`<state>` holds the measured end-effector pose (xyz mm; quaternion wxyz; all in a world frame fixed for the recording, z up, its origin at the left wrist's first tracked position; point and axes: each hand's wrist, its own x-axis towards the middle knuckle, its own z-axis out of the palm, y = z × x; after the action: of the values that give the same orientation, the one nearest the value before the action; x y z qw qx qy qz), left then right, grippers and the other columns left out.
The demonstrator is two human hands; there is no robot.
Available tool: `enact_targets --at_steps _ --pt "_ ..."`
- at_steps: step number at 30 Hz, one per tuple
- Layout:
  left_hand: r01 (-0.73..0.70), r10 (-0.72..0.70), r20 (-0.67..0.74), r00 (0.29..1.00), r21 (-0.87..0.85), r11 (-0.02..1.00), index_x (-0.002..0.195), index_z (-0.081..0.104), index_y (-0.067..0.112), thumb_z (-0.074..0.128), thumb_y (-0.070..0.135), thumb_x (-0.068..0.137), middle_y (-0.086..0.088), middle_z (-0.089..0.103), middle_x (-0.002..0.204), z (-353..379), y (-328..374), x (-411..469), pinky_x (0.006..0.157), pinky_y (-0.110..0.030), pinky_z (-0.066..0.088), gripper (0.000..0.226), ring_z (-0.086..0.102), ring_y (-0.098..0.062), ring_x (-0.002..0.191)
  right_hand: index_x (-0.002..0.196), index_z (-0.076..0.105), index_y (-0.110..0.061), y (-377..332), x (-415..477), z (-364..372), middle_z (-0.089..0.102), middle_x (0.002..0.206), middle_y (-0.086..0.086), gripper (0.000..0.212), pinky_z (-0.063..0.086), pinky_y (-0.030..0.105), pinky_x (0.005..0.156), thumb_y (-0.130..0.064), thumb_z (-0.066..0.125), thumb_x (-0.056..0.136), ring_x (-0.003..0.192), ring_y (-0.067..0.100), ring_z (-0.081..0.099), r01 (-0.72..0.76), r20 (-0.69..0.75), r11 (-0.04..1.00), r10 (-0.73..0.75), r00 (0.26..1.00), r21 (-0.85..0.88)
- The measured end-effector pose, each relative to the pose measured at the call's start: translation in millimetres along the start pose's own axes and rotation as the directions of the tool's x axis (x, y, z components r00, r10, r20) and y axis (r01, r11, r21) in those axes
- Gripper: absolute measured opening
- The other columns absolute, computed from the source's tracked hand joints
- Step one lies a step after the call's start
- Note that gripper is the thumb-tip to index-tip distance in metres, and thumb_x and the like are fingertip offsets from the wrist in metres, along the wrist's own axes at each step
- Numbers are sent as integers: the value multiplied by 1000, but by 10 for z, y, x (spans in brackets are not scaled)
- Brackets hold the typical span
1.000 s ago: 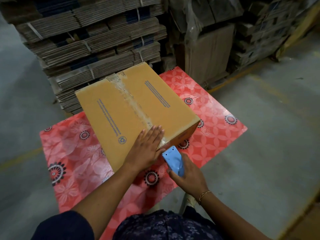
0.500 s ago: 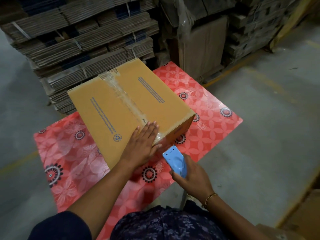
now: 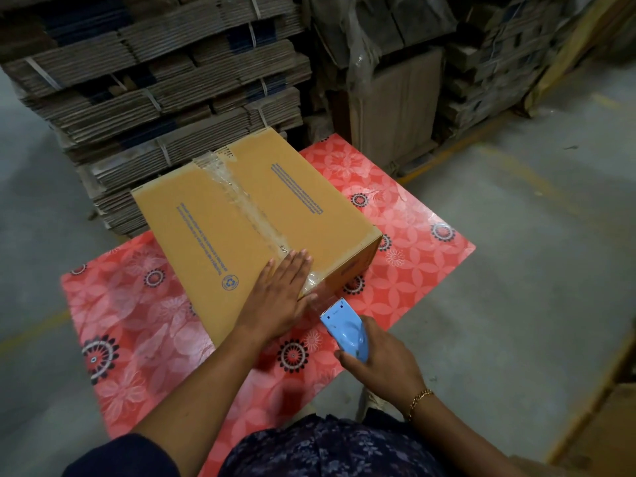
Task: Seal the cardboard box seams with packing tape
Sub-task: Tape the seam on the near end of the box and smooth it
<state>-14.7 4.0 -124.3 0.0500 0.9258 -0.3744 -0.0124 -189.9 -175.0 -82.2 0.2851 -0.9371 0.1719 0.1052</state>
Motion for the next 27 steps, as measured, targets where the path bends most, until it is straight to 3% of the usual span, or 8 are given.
enact_targets --at_steps 3,8,14,17,19,22,24,27 --pt "-1 1 -13 1000 12 1000 162 18 18 25 58 101 0 15 171 3 -7 -4 126 -49 17 73 15 -17 157 106 39 -28 -72 88 -59 57 88 -5 47 41 33 58 -64 55 81 75 22 55 -5 67 998 9 998 -58" --pt "-9 9 -43 999 16 1000 160 24 16 32 57 101 -2 22 169 11 4 -7 124 -50 23 72 22 -19 155 100 35 -21 -202 274 -216 53 87 0 50 37 34 60 -64 56 83 74 26 51 10 170 979 26 985 -205" --pt "-7 7 -17 1000 7 1000 161 20 16 25 57 102 -2 17 171 1 8 -15 125 -51 20 72 16 -19 157 99 43 -19 -370 478 -357 65 105 8 51 38 34 67 -65 57 82 88 30 60 48 260 939 45 965 -342" --pt "2 -2 -10 1000 -7 1000 162 18 17 24 57 102 -1 15 171 -20 19 -7 126 -50 17 72 14 -17 157 86 52 -21 -505 606 -442 62 85 2 42 41 31 69 -62 57 83 80 25 55 10 353 952 104 930 -306" --pt "-2 2 -23 1000 7 1000 162 19 17 26 55 102 -2 16 171 -13 22 -14 126 -50 17 71 15 -18 157 74 63 -22 -507 680 -441 61 72 -2 39 44 29 72 -59 57 84 77 22 59 18 505 928 186 843 -371" --pt "-17 17 -29 999 1 1000 161 19 16 25 54 102 -3 18 170 13 1 -12 125 -52 20 71 16 -19 157 109 74 -25 -201 551 -253 73 97 2 48 47 28 75 -61 59 81 88 21 68 37 555 852 307 774 -522" --pt "-11 11 -43 999 6 1000 161 20 15 24 54 102 -3 19 170 43 -5 -19 124 -53 22 71 18 -20 157 123 60 -18 42 425 -127 69 117 10 66 47 33 77 -66 61 78 104 30 67 33 458 855 245 855 -518" --pt "-25 25 -36 999 6 1000 161 19 15 24 54 102 -3 18 170 37 -8 -6 124 -52 21 71 17 -20 157 134 44 -21 179 327 5 65 124 9 70 49 37 81 -61 62 80 110 35 65 135 365 883 44 930 -449"
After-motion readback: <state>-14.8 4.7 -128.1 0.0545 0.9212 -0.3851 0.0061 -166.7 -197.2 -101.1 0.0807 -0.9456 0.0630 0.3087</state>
